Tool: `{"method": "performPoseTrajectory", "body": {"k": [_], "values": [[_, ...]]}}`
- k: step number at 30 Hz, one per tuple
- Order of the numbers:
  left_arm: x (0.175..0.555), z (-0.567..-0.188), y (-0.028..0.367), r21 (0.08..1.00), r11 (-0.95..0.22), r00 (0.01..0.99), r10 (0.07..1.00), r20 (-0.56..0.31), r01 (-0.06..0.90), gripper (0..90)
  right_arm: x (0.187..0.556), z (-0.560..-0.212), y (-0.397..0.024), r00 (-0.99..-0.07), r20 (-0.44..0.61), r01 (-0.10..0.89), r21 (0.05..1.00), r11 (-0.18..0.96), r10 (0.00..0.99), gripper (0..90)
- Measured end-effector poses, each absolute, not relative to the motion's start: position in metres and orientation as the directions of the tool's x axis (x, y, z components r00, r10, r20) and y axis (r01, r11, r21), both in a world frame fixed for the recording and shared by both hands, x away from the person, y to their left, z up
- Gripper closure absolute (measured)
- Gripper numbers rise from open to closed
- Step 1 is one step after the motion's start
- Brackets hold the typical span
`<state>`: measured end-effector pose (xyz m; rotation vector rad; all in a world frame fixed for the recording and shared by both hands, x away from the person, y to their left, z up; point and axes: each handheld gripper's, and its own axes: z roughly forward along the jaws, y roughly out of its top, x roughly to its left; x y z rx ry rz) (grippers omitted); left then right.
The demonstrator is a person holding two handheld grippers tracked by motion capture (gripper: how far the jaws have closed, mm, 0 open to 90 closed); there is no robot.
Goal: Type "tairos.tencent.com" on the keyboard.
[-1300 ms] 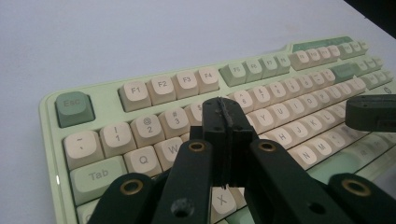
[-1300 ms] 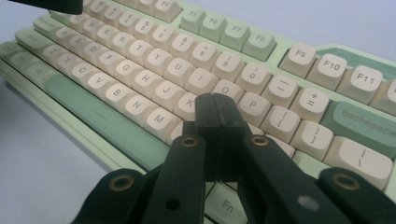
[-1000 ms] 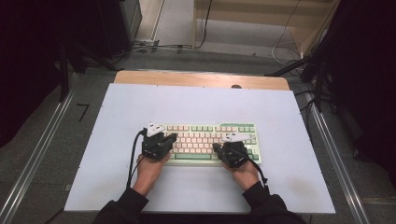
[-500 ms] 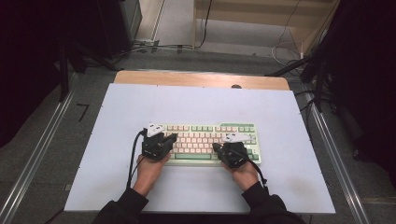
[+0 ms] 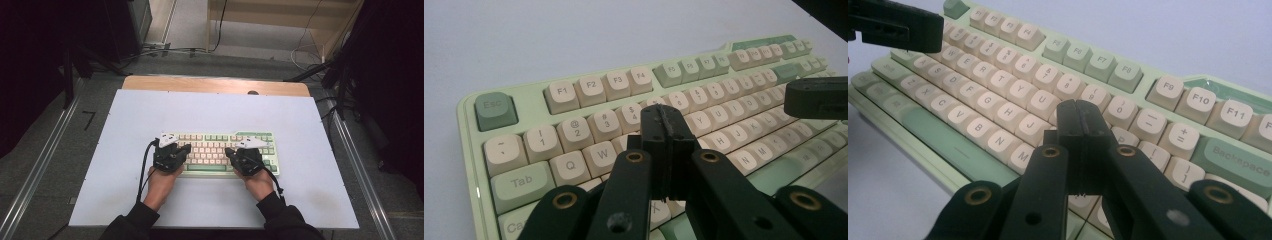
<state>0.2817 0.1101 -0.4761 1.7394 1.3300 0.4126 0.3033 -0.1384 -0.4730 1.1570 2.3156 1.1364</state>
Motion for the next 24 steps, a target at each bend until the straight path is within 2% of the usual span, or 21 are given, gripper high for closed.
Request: {"method": "performPoseTrajectory", "body": {"k": [24], "values": [[0.2771, -0.4801, 0.1033, 0.788, -0.057, 0.384, 0.893, -0.234, 0.613, 90.0, 0.311, -0.4714, -0.1381, -0.611, 0.074, 0.531, 0.777, 0.339, 0.789, 87.3]]}}
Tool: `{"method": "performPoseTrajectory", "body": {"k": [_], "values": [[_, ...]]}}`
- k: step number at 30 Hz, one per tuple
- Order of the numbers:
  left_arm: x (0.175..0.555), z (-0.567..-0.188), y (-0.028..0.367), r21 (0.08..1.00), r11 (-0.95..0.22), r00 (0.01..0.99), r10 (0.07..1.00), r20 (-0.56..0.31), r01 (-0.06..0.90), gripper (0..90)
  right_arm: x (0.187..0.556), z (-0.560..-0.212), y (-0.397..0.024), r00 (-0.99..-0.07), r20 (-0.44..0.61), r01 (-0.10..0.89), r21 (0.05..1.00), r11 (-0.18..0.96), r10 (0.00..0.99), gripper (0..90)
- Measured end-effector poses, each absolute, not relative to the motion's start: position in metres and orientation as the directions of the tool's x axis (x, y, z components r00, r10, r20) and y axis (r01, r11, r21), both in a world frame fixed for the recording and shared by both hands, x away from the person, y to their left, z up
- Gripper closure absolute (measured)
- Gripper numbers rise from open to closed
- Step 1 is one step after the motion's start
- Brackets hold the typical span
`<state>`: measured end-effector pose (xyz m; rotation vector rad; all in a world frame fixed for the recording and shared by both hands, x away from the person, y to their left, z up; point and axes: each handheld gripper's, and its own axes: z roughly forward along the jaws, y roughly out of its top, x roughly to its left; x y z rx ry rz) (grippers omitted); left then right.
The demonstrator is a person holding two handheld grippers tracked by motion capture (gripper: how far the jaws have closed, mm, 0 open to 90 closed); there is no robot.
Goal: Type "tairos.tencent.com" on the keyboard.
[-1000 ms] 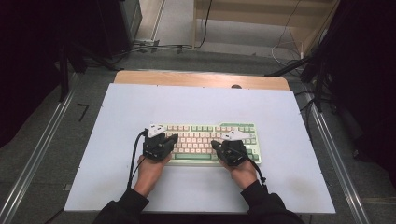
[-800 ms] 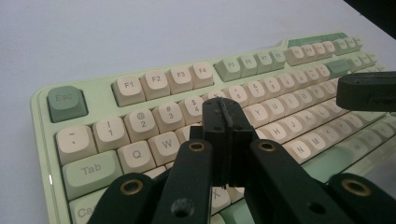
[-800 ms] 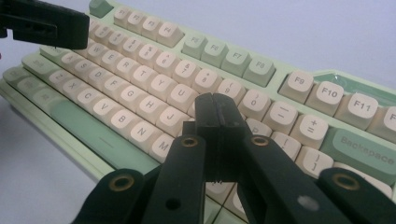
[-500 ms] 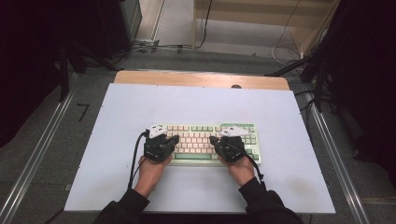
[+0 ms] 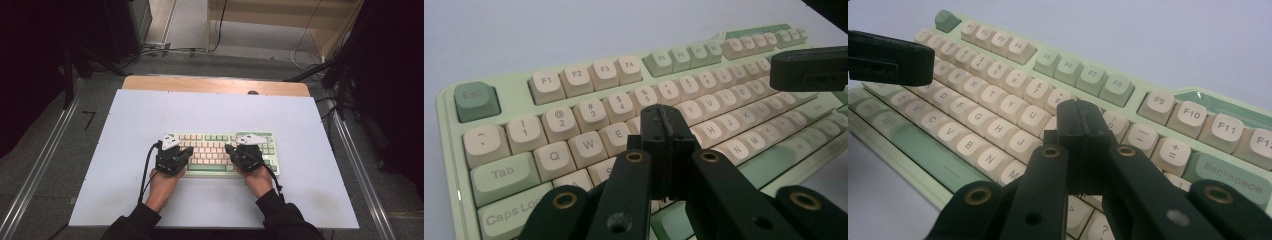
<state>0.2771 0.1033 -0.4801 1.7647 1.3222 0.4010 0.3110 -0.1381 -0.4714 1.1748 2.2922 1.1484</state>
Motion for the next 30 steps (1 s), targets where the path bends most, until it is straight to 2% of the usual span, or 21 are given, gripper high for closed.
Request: {"method": "performPoseTrajectory", "body": {"k": [30], "values": [[0.27, -0.491, 0.093, 0.764, -0.108, 0.402, 0.892, -0.208, 0.636, 90.0, 0.312, -0.472, -0.137, -0.608, 0.072, 0.532, 0.777, 0.338, 0.791, 87.3]]}}
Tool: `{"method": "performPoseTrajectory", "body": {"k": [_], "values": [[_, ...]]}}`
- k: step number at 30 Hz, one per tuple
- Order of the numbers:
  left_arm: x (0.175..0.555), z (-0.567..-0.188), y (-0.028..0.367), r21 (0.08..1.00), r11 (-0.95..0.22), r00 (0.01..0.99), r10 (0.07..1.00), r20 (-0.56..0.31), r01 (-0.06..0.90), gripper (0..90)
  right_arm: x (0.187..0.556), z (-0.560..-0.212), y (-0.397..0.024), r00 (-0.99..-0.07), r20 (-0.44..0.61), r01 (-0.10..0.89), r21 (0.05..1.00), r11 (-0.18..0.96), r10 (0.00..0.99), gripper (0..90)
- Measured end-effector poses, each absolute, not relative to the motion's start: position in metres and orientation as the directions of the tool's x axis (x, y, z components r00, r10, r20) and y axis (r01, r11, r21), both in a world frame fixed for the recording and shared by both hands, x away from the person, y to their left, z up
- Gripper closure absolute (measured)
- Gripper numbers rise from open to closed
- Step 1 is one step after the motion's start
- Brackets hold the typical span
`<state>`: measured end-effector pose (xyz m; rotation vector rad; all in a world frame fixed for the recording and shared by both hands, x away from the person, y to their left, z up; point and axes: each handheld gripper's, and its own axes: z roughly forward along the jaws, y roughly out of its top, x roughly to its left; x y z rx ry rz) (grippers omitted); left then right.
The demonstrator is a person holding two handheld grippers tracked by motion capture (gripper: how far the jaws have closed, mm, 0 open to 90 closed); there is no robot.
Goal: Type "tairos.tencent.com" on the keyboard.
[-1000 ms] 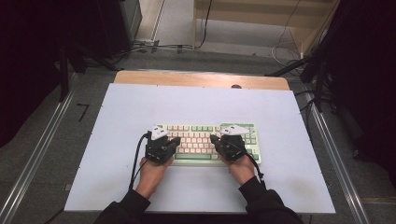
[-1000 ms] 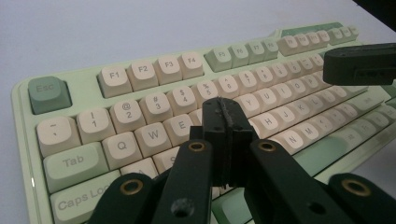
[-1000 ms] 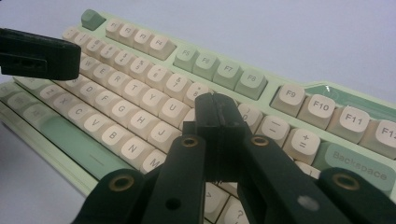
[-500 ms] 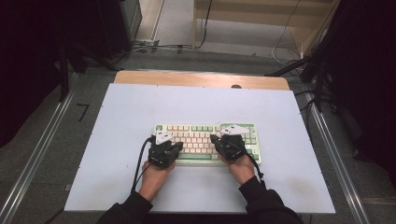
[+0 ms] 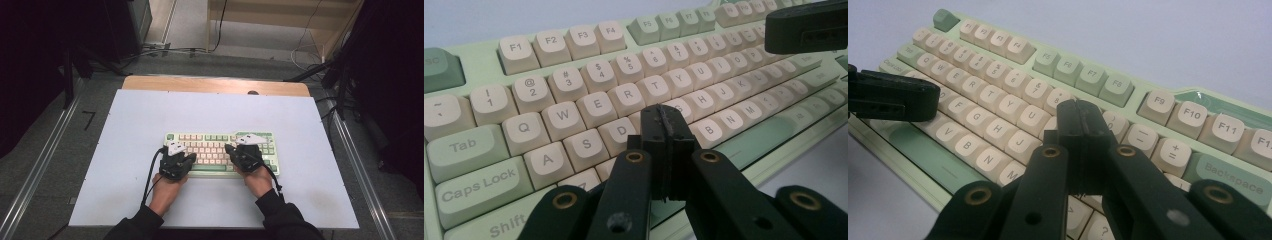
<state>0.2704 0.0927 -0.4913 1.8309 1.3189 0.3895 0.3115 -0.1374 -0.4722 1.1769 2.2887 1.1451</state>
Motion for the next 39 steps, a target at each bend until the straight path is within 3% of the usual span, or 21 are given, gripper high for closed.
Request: {"method": "performPoseTrajectory", "body": {"k": [39], "values": [[0.271, -0.482, 0.1, 0.793, -0.065, 0.391, 0.893, -0.224, 0.605, 90.0, 0.316, -0.476, -0.136, -0.597, 0.065, 0.533, 0.777, 0.335, 0.8, 87.3]]}}
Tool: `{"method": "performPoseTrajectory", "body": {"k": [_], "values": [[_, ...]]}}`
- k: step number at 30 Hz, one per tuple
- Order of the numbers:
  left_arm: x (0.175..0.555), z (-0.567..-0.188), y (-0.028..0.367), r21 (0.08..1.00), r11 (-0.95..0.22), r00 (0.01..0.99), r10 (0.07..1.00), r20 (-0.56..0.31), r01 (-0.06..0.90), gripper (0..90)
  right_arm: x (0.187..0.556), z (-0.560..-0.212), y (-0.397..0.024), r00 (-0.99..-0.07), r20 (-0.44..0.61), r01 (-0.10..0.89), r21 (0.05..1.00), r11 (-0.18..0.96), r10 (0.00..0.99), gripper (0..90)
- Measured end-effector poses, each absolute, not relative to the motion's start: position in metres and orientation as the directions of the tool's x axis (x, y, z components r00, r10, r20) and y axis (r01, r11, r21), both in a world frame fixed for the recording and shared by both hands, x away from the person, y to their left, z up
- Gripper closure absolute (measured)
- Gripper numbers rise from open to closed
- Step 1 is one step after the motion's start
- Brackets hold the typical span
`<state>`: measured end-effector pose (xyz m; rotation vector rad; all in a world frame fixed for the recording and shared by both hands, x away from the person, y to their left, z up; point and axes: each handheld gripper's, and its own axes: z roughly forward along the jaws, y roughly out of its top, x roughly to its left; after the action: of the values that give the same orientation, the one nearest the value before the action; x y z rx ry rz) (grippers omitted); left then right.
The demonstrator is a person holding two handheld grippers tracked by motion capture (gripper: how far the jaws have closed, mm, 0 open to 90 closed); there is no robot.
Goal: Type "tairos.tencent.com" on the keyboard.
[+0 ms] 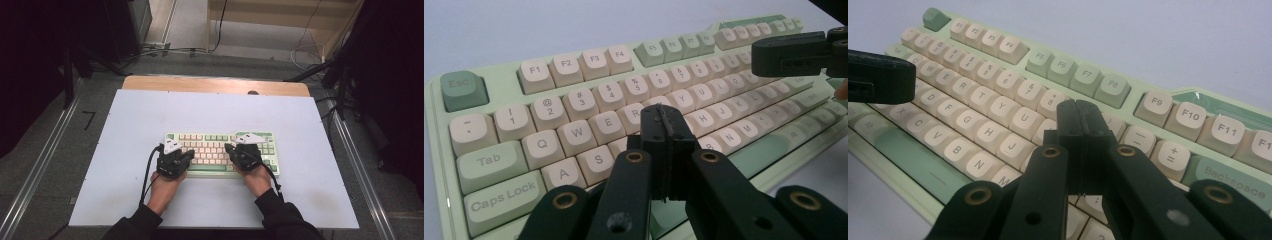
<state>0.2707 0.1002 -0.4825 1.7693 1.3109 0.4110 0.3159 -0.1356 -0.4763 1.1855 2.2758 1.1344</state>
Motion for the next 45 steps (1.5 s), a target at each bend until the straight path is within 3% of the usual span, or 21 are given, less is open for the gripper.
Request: {"method": "performPoseTrajectory", "body": {"k": [45], "values": [[0.273, -0.482, 0.106, 0.796, -0.05, 0.373, 0.899, -0.227, 0.603, 90.0, 0.321, -0.482, -0.131, -0.598, 0.061, 0.545, 0.762, 0.35, 0.799, 87.4]]}}
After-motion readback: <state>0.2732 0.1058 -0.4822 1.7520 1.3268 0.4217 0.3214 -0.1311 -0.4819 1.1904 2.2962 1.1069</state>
